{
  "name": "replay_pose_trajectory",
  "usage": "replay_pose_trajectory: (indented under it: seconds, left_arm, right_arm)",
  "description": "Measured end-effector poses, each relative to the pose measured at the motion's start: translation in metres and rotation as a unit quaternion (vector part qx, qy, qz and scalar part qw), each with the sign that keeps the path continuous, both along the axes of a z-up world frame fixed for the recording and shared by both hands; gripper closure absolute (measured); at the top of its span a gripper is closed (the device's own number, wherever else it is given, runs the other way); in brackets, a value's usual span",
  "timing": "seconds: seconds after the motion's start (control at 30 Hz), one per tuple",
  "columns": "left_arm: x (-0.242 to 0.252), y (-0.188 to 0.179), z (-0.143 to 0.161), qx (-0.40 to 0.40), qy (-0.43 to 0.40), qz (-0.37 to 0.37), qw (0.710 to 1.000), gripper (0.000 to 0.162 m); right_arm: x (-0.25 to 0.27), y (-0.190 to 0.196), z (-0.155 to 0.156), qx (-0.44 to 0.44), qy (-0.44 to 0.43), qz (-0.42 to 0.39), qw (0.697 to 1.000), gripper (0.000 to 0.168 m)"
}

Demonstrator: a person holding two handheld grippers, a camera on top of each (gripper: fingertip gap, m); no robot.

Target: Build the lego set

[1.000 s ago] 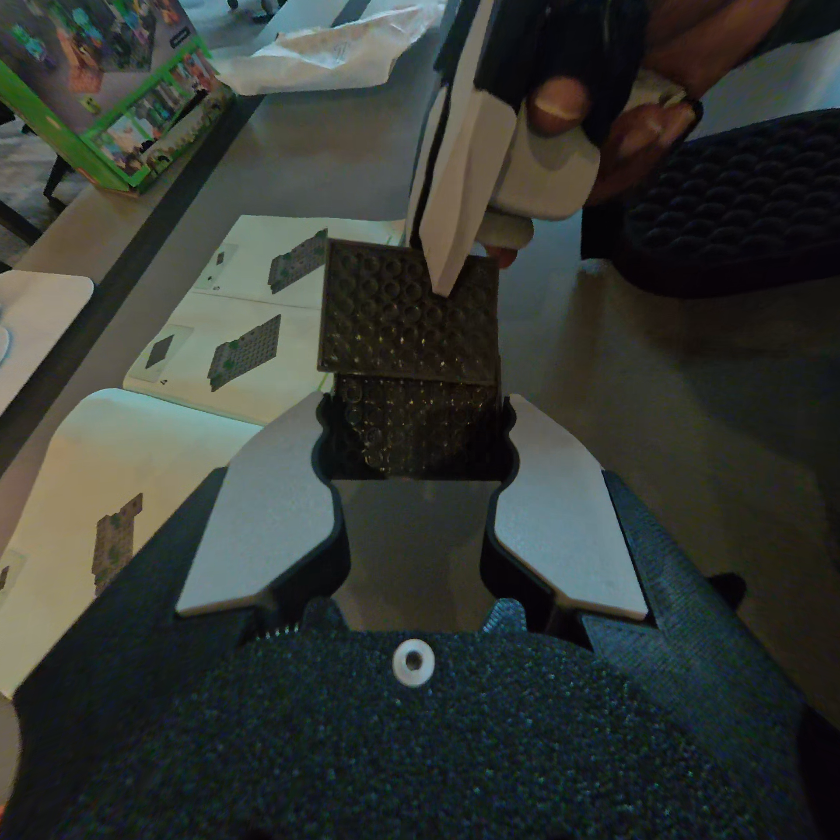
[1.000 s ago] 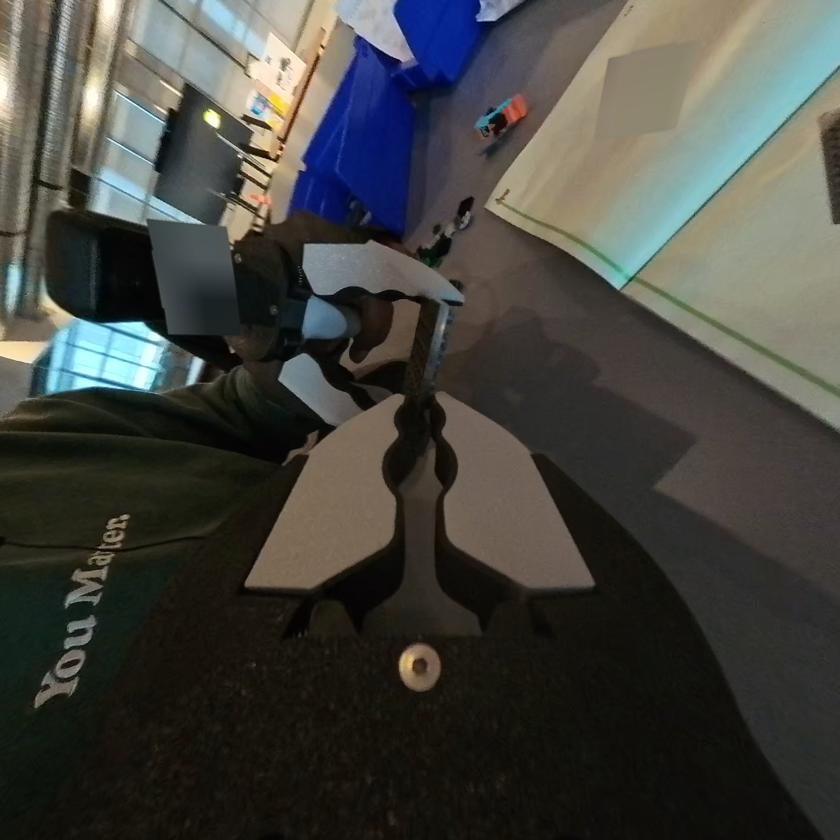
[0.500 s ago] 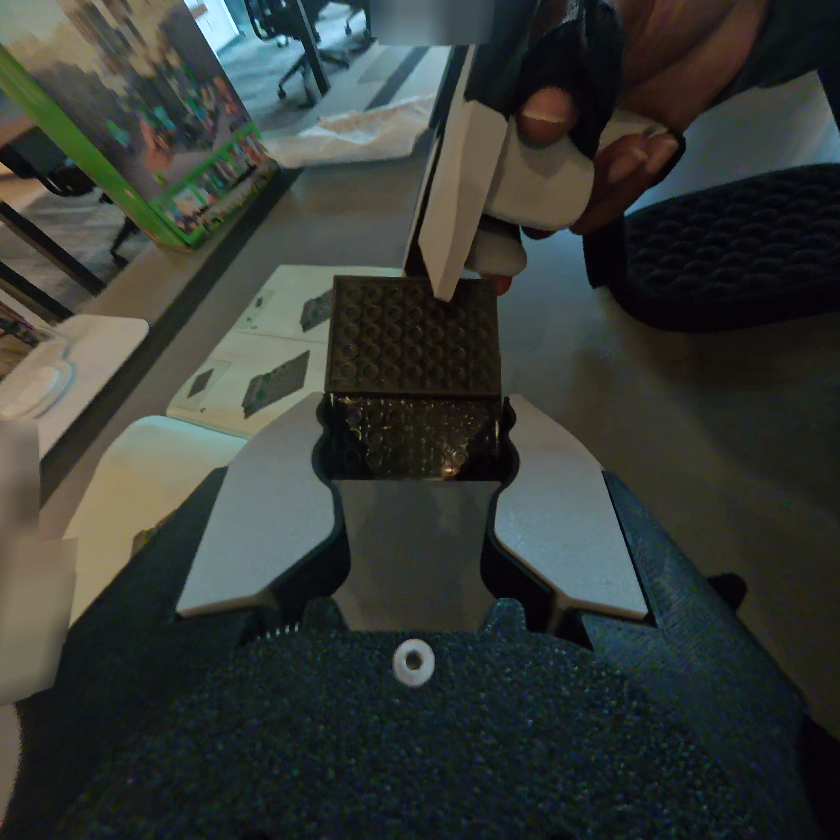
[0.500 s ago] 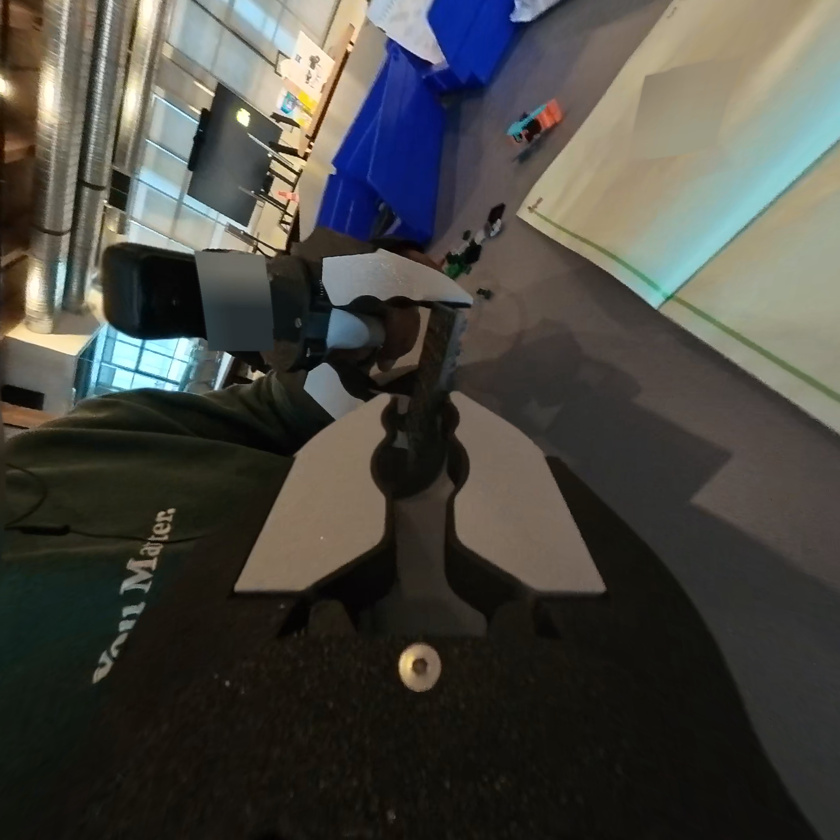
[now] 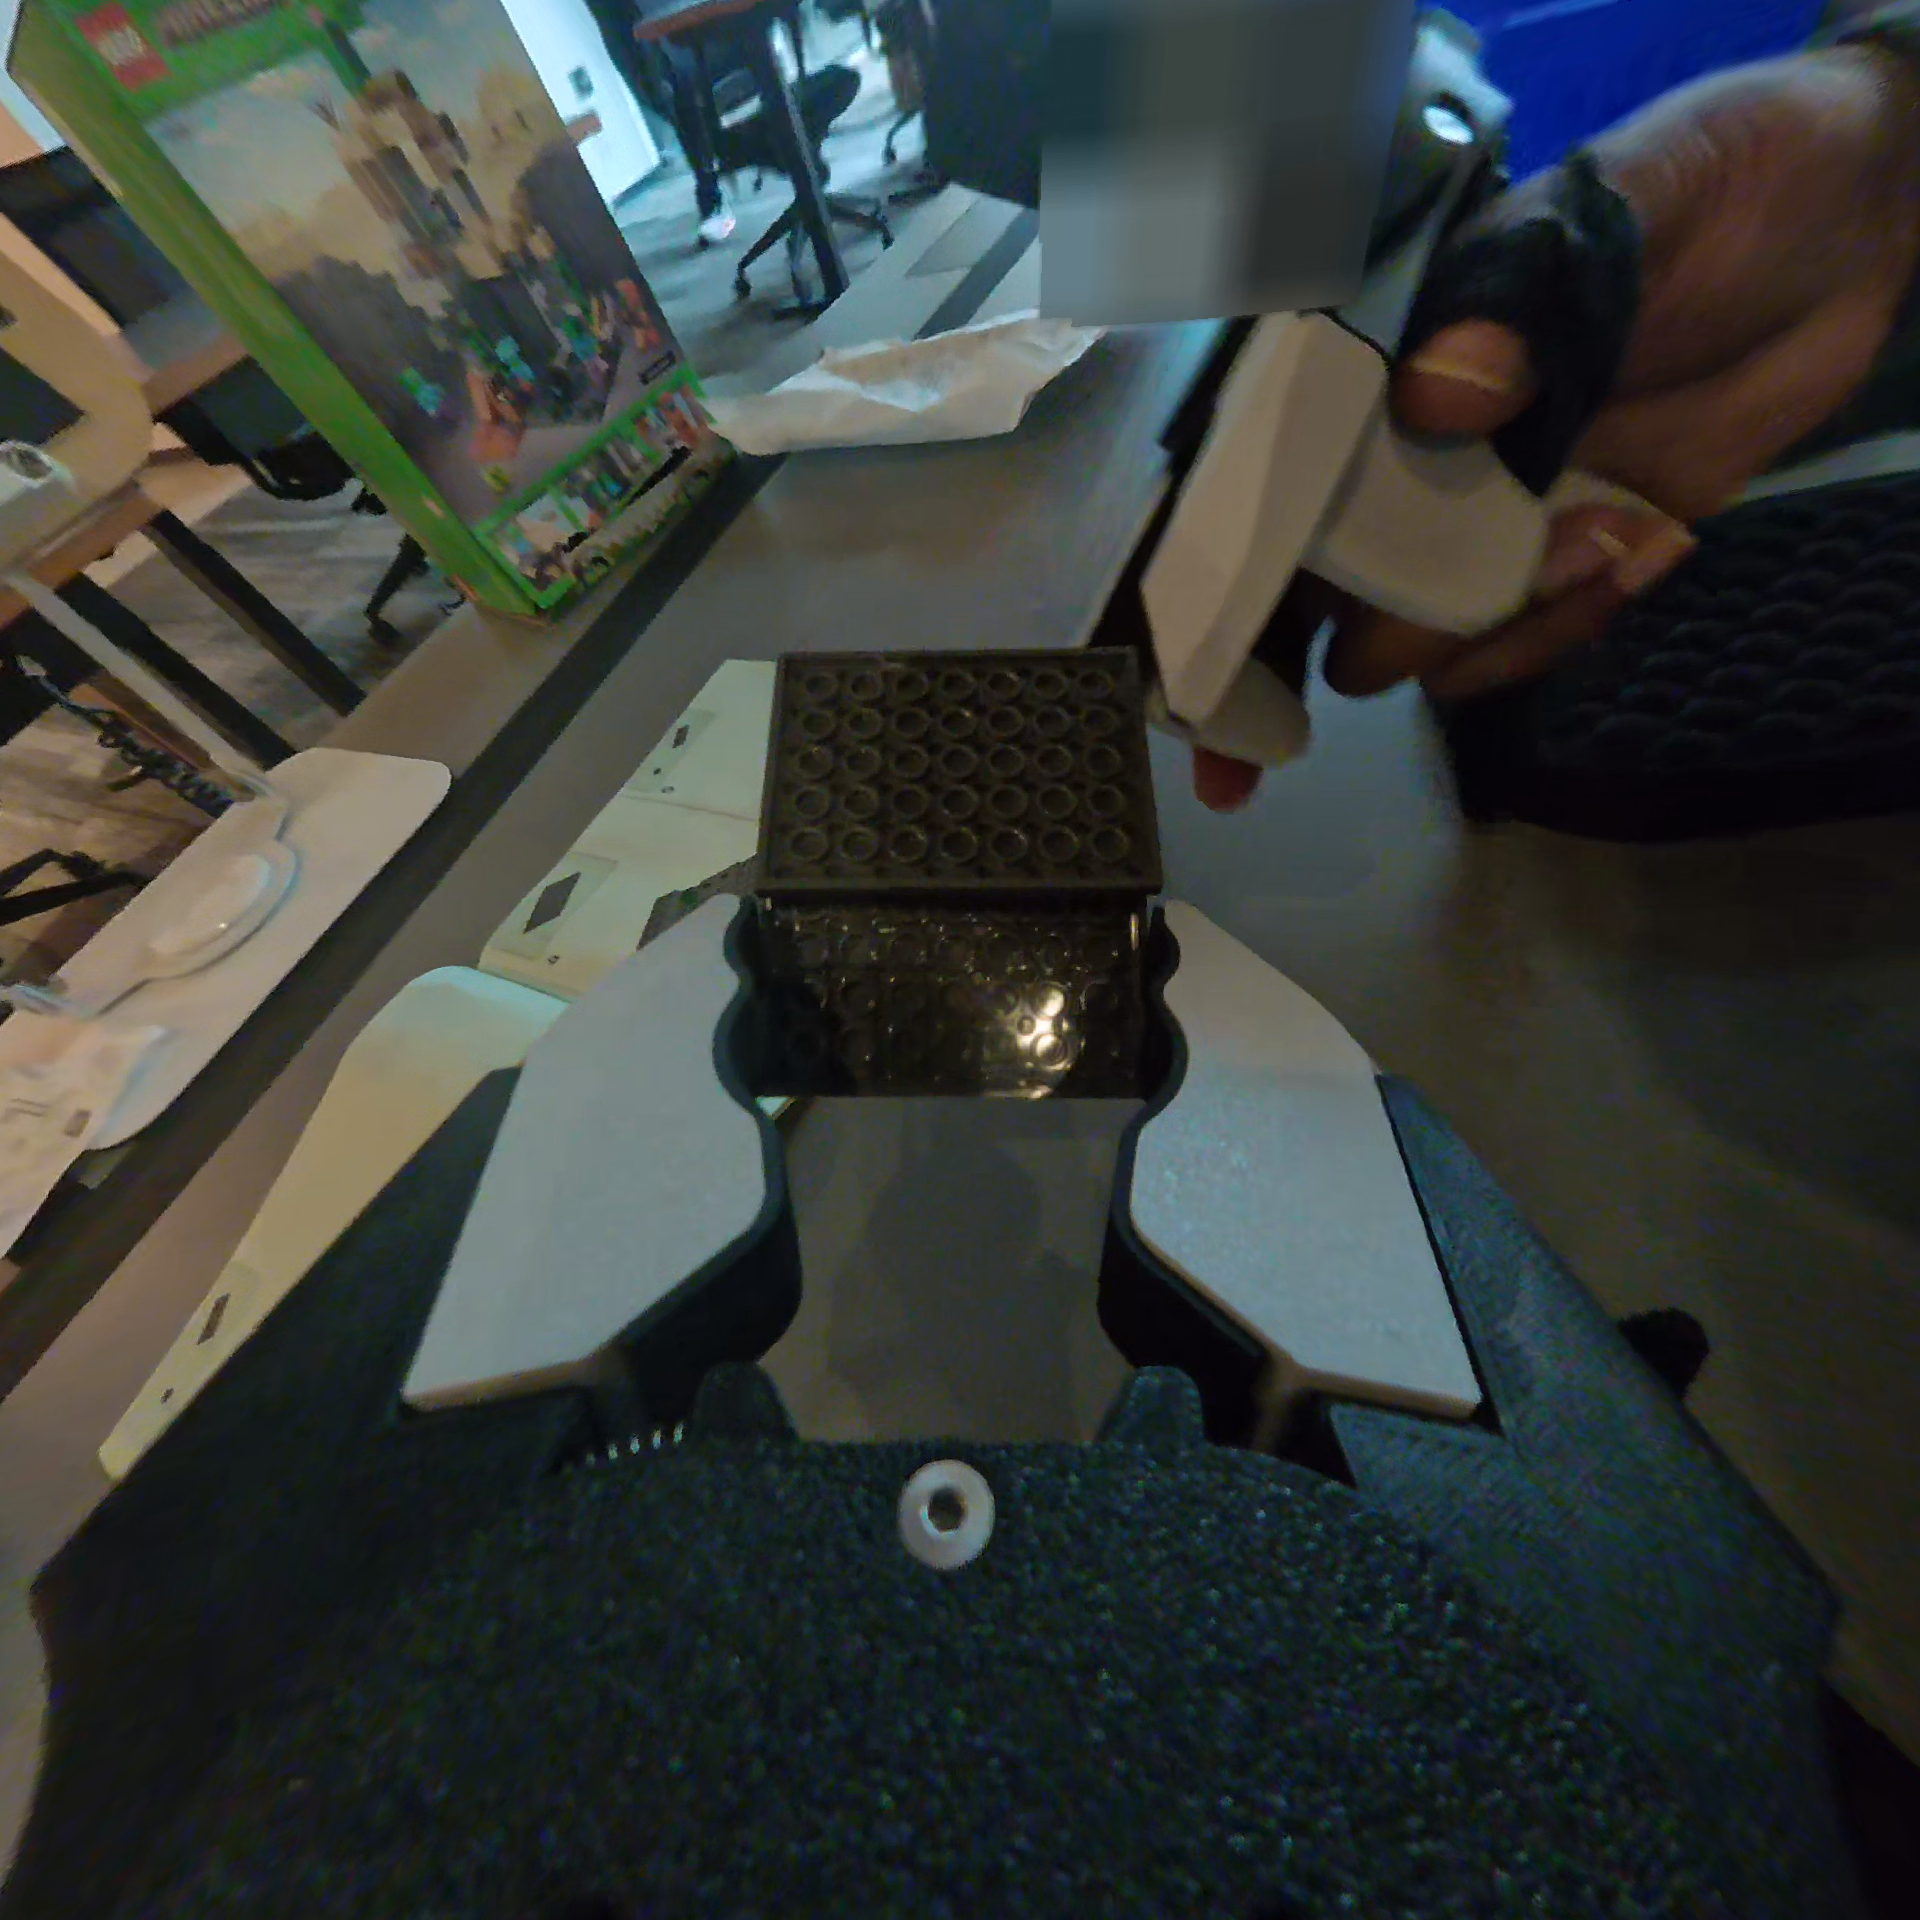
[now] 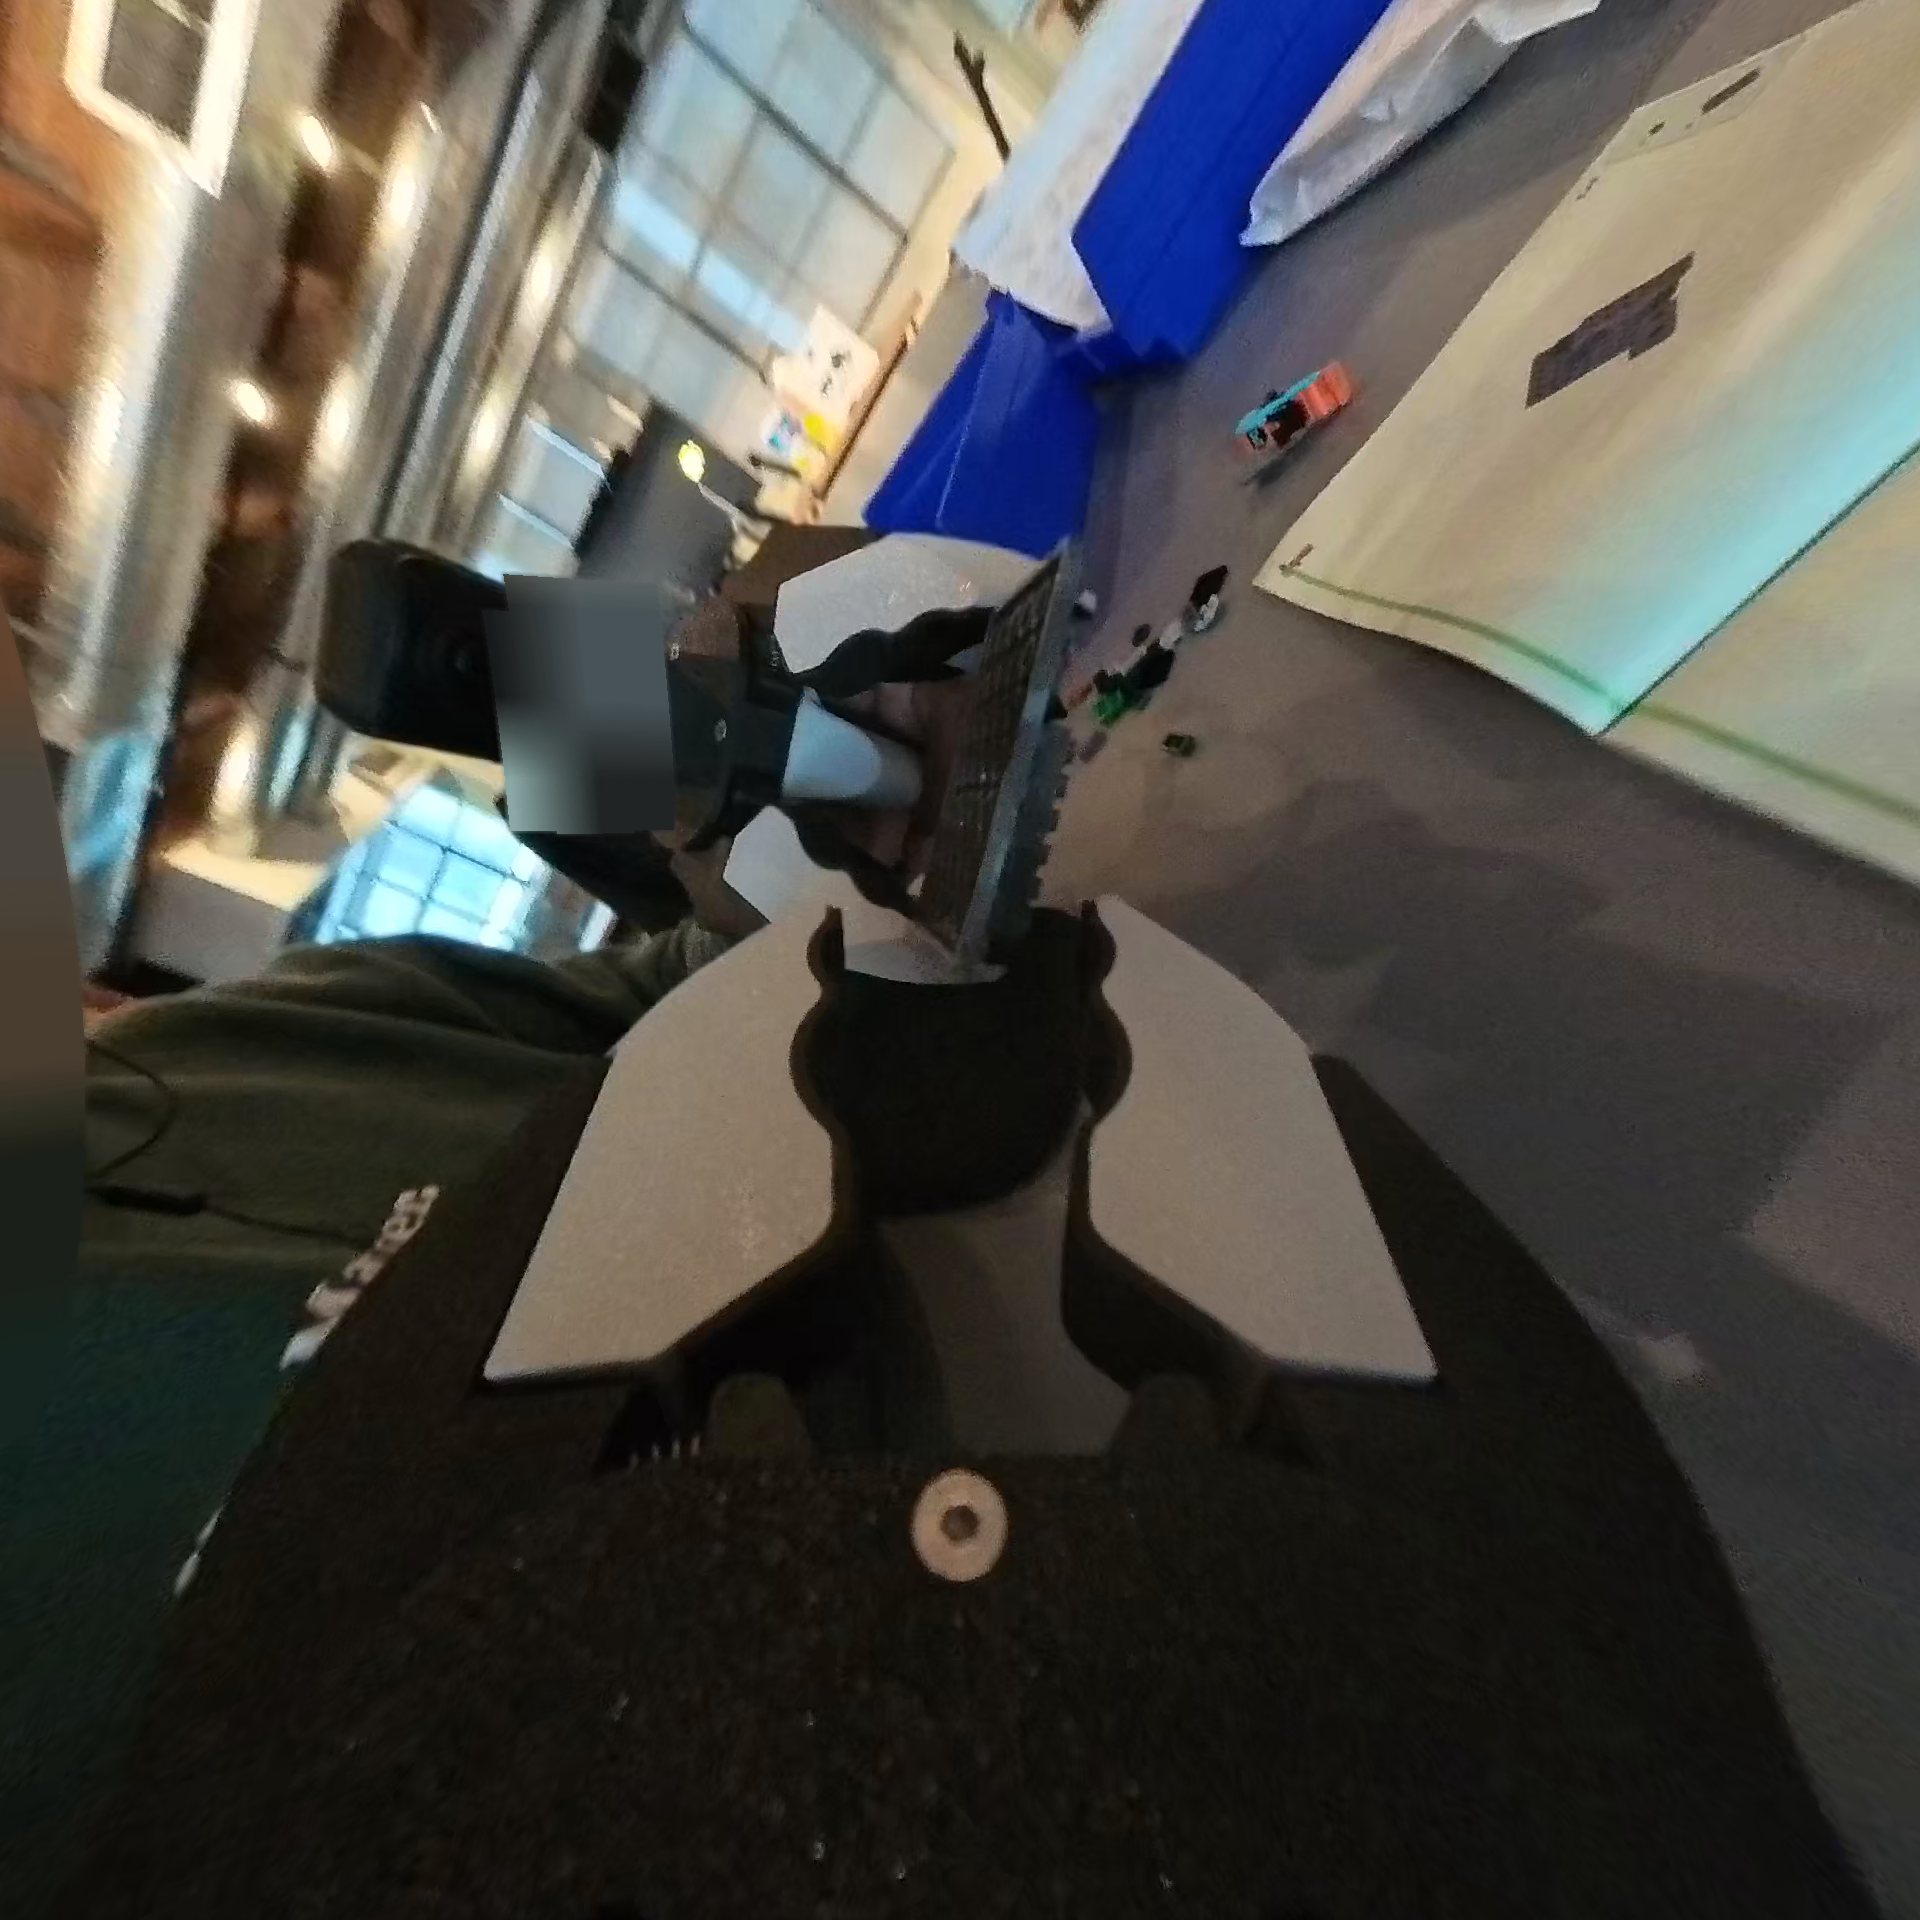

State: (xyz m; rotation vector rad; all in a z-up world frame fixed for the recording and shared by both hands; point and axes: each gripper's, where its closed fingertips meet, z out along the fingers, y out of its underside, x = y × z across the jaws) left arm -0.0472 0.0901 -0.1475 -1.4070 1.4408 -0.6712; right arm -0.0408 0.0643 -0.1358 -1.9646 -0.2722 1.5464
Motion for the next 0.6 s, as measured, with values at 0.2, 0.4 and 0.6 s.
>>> replay_pose_trajectory:
  seconds: [0.2,0.4,0.6]
  left_arm:
    - [0.005,0.006,-0.002,0.002,0.013,0.025,1.0,0.092]
    - [0.006,0.012,0.001,0.005,0.012,0.053,0.999,0.092]
    - [0.007,0.013,-0.005,-0.007,0.023,0.061,0.998,0.092]
  right_arm:
    - [-0.005,0.014,-0.003,0.004,0.048,-0.09,0.995,0.132]
    - [-0.002,0.025,0.0,0.033,0.065,-0.162,0.984,0.137]
    - [0.01,0.031,0.002,0.07,0.05,-0.205,0.975,0.158]
